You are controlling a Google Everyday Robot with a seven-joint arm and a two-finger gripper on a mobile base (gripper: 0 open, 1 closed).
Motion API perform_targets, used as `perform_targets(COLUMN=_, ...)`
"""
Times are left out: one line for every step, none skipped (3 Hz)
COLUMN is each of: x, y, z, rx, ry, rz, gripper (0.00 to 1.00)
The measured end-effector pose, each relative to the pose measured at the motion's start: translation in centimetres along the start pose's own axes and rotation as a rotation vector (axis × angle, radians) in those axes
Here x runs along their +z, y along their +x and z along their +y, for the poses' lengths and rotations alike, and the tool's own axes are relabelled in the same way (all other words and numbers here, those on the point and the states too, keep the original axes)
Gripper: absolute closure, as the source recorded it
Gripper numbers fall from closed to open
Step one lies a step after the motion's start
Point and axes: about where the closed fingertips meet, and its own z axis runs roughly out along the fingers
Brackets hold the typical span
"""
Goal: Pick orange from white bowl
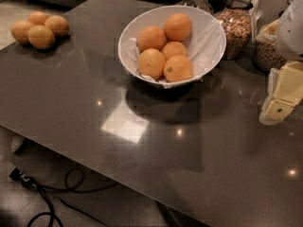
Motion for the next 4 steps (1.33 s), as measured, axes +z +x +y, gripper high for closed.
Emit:
perform_targets(x=0.0, y=0.0, z=0.0, rx=0.0, ry=0.0, rz=0.0, gripper=0.0)
perform_targets(x=0.6, y=-0.6, z=0.0, rx=-0.006, ry=-0.014, rz=-0.029, gripper=0.0)
perform_targets(x=3.7, y=-4.1, z=-0.7, rx=-0.017, ry=-0.037, rz=-0.134, gripper=0.0)
perform_targets(x=5.6, y=-8.1, z=-2.7, rx=-0.017, ry=-0.009, rz=-0.234, gripper=0.0)
